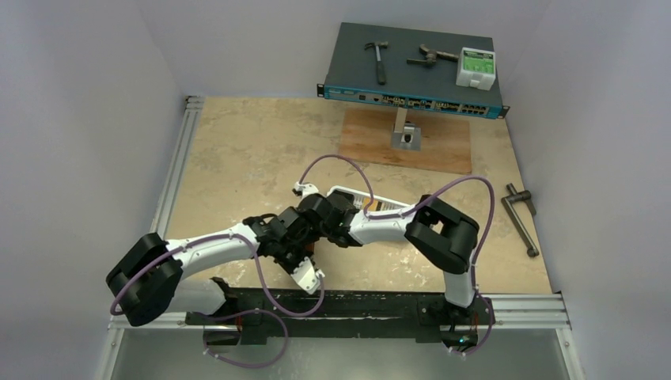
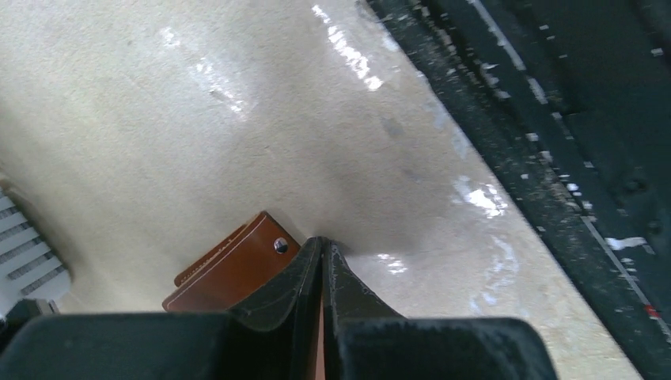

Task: Put the credit cards into the card holder
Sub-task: Close the card holder at the center of the board.

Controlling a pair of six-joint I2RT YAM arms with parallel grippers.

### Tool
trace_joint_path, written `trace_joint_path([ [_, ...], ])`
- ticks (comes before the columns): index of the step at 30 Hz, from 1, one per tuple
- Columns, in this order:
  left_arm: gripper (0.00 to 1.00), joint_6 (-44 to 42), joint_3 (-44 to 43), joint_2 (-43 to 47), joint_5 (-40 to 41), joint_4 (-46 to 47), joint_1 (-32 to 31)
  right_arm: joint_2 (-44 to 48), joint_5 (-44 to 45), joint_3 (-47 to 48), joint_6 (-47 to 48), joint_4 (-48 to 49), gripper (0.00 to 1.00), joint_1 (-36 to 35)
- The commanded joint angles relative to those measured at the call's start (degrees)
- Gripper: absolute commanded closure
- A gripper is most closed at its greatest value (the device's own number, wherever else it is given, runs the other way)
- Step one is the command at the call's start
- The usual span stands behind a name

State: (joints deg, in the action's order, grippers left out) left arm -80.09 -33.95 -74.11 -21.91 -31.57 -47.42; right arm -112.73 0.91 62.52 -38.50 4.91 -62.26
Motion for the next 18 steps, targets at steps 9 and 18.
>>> trace_joint_path([
  [9, 0.88, 2.84, -0.19, 7.38, 1.16, -2.1, 6.48, 3.39, -6.14, -21.92, -17.53, -26.3, 1.0, -16.28],
  [18, 0.89, 3.07, -0.36, 7.0, 1.4, -0.55, 6.48, 11.99, -2.1, -23.51, -23.19, -31.91, 0.82, -16.56],
])
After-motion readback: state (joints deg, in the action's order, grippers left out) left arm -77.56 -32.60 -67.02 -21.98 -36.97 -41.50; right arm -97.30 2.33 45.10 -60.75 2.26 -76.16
